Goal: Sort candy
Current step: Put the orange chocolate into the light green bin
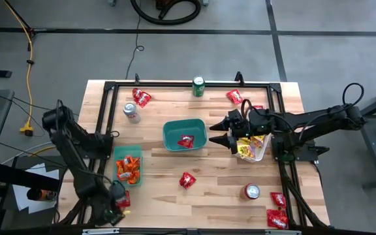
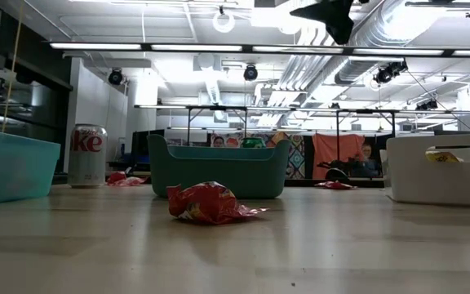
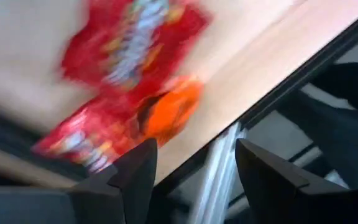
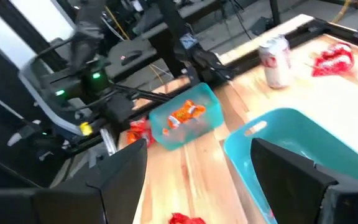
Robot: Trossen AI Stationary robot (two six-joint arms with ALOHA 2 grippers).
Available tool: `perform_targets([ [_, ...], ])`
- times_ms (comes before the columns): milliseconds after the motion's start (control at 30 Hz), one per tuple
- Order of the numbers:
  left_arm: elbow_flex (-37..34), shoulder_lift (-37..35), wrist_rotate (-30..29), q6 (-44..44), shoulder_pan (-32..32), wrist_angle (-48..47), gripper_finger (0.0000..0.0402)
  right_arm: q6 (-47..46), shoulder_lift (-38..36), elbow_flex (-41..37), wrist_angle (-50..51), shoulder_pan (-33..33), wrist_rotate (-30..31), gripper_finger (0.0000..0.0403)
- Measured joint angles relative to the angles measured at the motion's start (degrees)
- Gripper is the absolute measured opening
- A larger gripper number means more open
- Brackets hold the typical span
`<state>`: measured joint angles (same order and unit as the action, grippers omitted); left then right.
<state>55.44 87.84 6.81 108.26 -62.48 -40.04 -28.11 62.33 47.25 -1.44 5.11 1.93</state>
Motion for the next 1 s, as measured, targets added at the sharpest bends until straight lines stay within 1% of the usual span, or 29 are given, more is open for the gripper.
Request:
perform_targets([
  [33, 0.68, 1.06, -0.32, -1.02, 0.4, -0.1, 0.0203, -0.14, 0.0, -0.09, 0.44, -0.28, 0.04, 0.0281],
  [100, 1.6, 2.25, -0.33, -3.38, 0.7, -3.28, 0.0203, -0.03, 0.2, -0.09, 0.54, -0.7, 0.02, 0.0281],
  [167, 2.48, 4.14, 0.16, -5.61, 0.74, -1.95, 0.0203, -0.2, 0.31, -0.11, 1.38, -0.99, 0.13, 0.0281],
  [367, 4.55, 8.11, 0.56, -11.88, 0.83, -2.98, 0.0203, -0.37, 0.74, -0.11, 1.9, -2.05, 0.05, 0.0281],
  [667, 4.78, 15.35, 1.63, -19.23, 0.4, -3.66, 0.0198, -0.38, 0.83, -0.11, 2.52, -2.52, 0.02, 0.0281],
  [733, 4.87, 16.08, 1.77, -20.52, 0.4, -3.3, 0.0179, -0.4, 0.83, -0.11, 2.54, -2.52, 0.02, 0.0281],
  [767, 4.87, 16.11, 1.79, -20.87, 0.55, -3.3, 0.0161, -0.4, 0.83, -0.11, 2.52, -2.52, 0.02, 0.0281],
  [800, 4.87, 16.06, 1.87, -20.98, 0.72, -3.29, 0.0139, -0.4, 0.83, -0.11, 2.52, -2.52, 0.02, 0.0281],
  [900, 4.69, 13.76, 1.57, -21.66, 0.99, -3.33, 0.0044, -1.32, 0.81, -0.11, 2.52, -2.52, 0.02, 0.0281],
  [933, 4.71, 12.23, 1.41, -21.99, 0.99, -3.29, 0.0026, -1.81, 0.81, -0.11, 2.52, -2.52, 0.03, 0.0281],
  [1000, 4.72, 8.6, 0.38, -22.92, 0.99, -3.49, 0.0023, -2.04, 0.81, -0.11, 2.52, -2.52, 0.02, 0.0281],
])
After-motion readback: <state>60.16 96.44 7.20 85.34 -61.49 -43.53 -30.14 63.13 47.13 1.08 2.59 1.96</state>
